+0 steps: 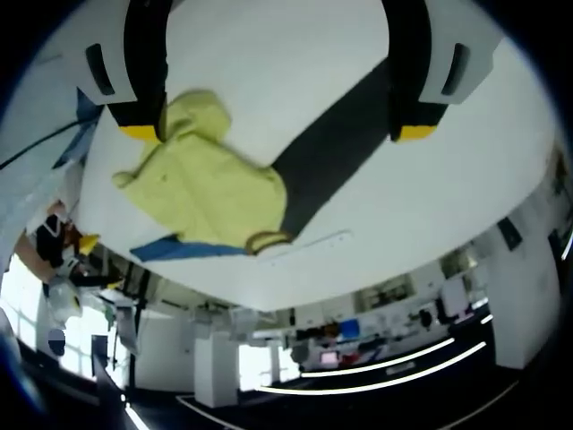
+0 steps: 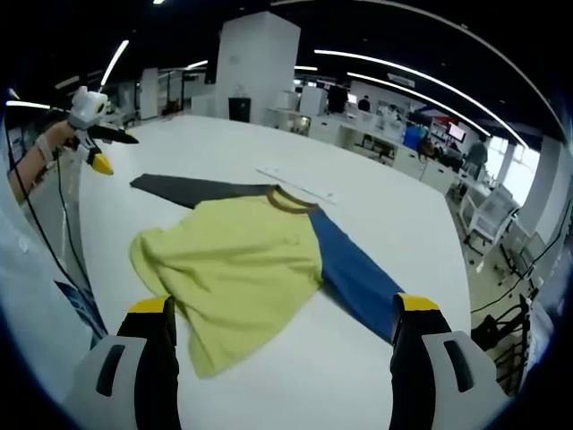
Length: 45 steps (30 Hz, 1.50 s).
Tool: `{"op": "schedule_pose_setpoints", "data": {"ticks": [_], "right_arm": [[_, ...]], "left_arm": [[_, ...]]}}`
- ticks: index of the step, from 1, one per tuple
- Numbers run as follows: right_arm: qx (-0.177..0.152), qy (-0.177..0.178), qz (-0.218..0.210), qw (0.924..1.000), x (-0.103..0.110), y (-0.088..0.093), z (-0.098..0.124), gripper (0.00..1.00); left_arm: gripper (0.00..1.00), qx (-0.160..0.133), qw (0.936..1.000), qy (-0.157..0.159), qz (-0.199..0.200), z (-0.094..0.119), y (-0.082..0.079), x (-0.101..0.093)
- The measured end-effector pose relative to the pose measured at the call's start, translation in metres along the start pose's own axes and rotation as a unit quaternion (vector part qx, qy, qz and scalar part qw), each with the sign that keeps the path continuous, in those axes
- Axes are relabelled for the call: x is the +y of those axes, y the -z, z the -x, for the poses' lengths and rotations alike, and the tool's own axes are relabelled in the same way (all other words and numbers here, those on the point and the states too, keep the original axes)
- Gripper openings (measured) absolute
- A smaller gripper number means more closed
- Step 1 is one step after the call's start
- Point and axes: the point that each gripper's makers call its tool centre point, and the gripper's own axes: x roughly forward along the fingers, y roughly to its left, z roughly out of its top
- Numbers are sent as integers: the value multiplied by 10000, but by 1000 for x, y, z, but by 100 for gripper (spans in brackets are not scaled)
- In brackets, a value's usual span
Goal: Fold the garment on the visible template until the final outline fits inside the template.
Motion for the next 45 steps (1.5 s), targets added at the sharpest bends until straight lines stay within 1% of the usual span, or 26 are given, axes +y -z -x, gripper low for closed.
{"op": "schedule_pose_setpoints", "data": {"ticks": [7,12,18,24,27,30,35,37,40,42,45], "right_arm": [[0,3,30,10000,-2,-2,1,100],[-26,16,-9,10000,-1,-2,0,100],[51,-45,-9,10000,3,5,-2,100],[88,-72,-32,9999,8,9,-2,100],[209,-157,-95,9996,14,16,-3,100],[311,-234,-182,9991,21,26,-3,100],[404,-242,-304,9984,24,39,-3,100],[451,-252,-329,9981,26,44,-4,100],[480,-275,-406,9976,30,48,-5,100],[493,-303,-476,9972,33,51,-6,100],[559,-349,-492,9966,37,56,-8,100]], "left_arm": [[99,-19,10000,-2,51,0,2,-1],[99,51,10000,24,55,-1,6,-4],[99,8,9999,14,102,-2,7,-8],[99,98,9998,137,122,-5,18,-19],[99,159,9994,214,217,-8,24,-24],[99,156,9990,281,301,-10,30,-30],[99,263,9985,329,340,-13,37,-35],[99,262,9982,322,422,-14,38,-35],[99,237,9977,357,528,-17,41,-41],[99,306,9971,423,560,-20,45,-46],[99,338,9967,453,582,-21,47,-50]]}}
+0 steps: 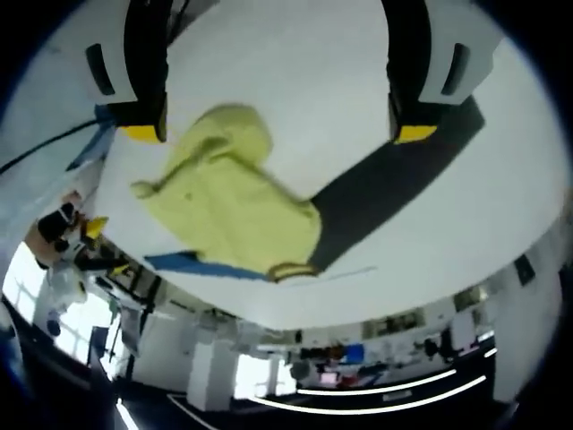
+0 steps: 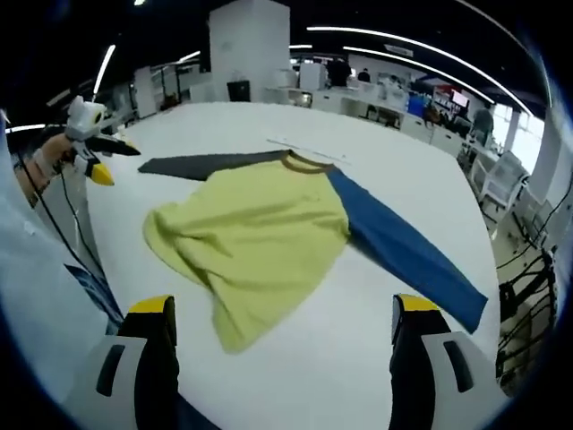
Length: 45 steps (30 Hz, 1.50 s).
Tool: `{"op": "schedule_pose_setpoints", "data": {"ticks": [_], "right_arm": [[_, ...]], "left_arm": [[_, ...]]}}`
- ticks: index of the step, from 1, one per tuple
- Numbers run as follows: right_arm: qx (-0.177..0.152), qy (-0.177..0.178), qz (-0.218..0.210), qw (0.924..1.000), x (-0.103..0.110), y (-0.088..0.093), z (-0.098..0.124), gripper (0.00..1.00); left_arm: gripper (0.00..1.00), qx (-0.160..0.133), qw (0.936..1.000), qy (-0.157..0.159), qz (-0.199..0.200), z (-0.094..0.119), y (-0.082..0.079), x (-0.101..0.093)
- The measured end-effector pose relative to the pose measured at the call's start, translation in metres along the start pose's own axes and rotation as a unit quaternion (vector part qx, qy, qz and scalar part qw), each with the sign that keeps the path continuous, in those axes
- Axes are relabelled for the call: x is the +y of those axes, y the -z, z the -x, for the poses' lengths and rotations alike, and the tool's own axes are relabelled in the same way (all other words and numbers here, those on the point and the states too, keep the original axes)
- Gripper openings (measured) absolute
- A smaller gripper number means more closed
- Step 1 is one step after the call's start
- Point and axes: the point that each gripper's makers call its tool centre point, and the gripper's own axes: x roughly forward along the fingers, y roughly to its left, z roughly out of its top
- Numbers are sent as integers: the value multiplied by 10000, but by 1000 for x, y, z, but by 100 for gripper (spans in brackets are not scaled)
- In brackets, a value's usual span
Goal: Fold the garment on the visible template until the final outline fits inside the template.
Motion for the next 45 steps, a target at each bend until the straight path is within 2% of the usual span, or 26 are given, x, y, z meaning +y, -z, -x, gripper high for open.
{"op": "schedule_pose_setpoints", "data": {"ticks": [4,8,16,24,25,27,34,45], "right_arm": [[100,-11,26,9999,0,6,-3,100],[152,-76,-65,9998,4,12,-5,96],[339,-234,-200,9990,20,30,-9,95],[415,-354,-390,9977,30,43,-11,93],[407,-373,-482,9973,31,45,-12,92],[406,-374,-533,9971,32,48,-13,89],[428,-412,-691,9958,37,56,-16,78],[436,-516,-900,9936,49,64,-19,54]], "left_arm": [[98,-54,9999,27,110,-1,1,-3],[96,57,9999,63,126,-4,7,-7],[96,151,9995,159,231,-7,15,-12],[93,172,9992,218,270,-9,16,-14],[93,249,9990,233,273,-12,19,-14],[92,336,9987,310,231,-13,23,-18],[89,360,9983,326,316,-14,26,-18],[83,431,9974,462,358,-21,32,-24]]}}
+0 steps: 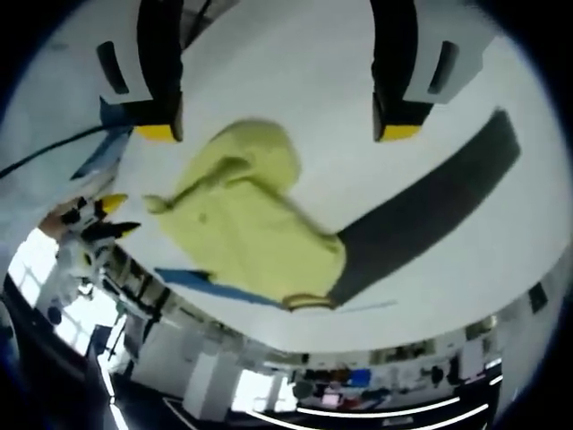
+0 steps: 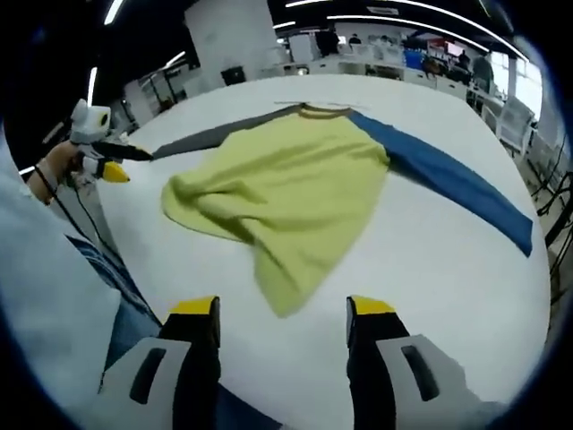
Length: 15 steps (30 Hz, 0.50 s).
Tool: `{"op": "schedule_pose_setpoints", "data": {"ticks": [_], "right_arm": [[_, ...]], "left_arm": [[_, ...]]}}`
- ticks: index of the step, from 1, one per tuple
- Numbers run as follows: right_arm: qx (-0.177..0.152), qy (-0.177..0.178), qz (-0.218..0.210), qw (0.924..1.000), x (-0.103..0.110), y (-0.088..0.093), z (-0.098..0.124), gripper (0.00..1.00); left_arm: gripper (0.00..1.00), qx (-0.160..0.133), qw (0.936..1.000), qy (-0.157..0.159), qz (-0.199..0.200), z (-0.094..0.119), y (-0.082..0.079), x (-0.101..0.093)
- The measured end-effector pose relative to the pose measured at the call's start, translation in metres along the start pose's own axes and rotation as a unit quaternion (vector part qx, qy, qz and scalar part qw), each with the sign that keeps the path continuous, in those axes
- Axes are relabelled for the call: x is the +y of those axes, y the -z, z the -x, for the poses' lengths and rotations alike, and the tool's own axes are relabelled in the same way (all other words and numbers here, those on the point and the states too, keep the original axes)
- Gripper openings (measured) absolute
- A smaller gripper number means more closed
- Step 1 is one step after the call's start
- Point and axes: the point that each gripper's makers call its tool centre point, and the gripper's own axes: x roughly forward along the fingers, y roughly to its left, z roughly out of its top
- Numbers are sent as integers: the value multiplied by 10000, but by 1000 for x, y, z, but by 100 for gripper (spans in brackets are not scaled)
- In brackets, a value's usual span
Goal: Fold the garment on the visible template until the final outline fits inside the template.
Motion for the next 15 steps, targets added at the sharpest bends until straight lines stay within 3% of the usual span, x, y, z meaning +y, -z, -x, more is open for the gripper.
{"op": "schedule_pose_setpoints", "data": {"ticks": [7,11,15], "right_arm": [[-30,-15,-123,9999,3,4,-1,45],[-16,-40,-194,9998,5,7,-3,41],[-48,-40,-311,9995,5,7,-5,40]], "left_arm": [[80,-72,9999,-32,78,2,1,4],[69,-203,9997,-2,136,4,-2,7],[68,-230,9997,29,99,2,-4,6]]}}
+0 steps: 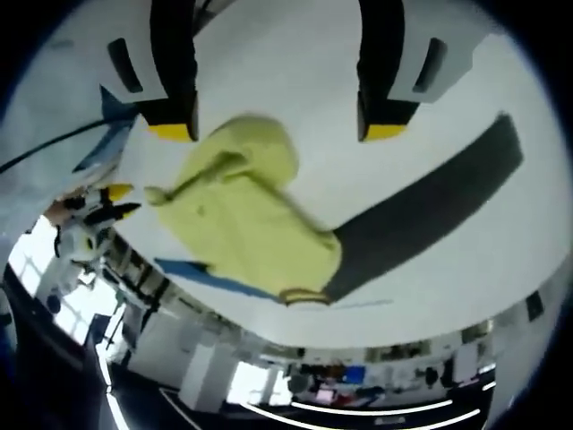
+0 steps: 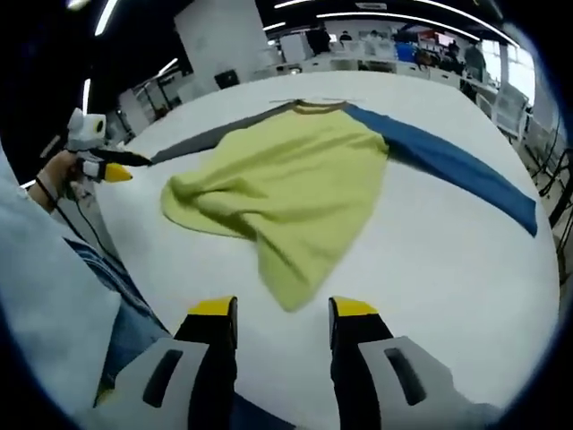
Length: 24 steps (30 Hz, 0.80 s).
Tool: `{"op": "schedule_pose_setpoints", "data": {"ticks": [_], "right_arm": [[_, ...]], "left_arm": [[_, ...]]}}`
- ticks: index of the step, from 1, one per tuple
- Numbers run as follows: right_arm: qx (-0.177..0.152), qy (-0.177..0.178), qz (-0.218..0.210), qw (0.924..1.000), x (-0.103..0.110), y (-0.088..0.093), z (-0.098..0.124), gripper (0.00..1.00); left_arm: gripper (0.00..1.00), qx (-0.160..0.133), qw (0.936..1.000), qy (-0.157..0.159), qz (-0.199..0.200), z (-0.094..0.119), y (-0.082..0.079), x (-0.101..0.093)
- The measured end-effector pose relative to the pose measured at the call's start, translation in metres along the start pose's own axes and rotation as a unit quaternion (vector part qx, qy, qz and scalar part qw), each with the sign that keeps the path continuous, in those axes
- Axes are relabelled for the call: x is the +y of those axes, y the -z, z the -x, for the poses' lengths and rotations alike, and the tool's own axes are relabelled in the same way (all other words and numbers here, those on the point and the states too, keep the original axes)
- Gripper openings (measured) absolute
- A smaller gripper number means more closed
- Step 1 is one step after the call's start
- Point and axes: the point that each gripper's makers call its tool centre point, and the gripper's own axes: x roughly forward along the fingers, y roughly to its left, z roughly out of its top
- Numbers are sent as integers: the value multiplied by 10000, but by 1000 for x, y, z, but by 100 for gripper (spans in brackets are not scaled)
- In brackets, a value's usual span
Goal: Fold the garment on the visible template until the final outline fits inside the template.
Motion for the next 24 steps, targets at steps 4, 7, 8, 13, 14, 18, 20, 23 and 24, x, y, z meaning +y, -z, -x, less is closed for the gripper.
{"op": "schedule_pose_setpoints", "data": {"ticks": [4,7,8,13,14,18,20,23,24], "right_arm": [[10,71,-82,9999,-3,1,-4,33],[112,137,0,9998,-5,3,-6,31],[129,134,13,9998,-5,4,-7,30],[215,130,1,9997,-5,6,-11,26],[182,137,-10,9997,-5,5,-11,27],[158,165,-38,9997,-7,4,-16,25],[151,175,-13,9997,-9,3,-18,24],[164,183,-34,9997,-10,2,-20,21],[170,172,-21,9997,-10,2,-20,20]], "left_arm": [[62,96,9999,45,-73,-1,0,3],[62,85,9999,14,-136,-1,-2,6],[61,73,9999,6,-147,-1,-3,6],[60,107,9998,-65,-151,-2,-3,13],[60,99,9998,-59,-158,-2,-3,13],[59,117,9998,-82,-143,-3,-2,14],[57,90,9998,-119,-92,-4,-3,15],[57,100,9999,-88,-80,-6,-2,13],[57,101,9999,-80,-93,-6,-2,13]]}}
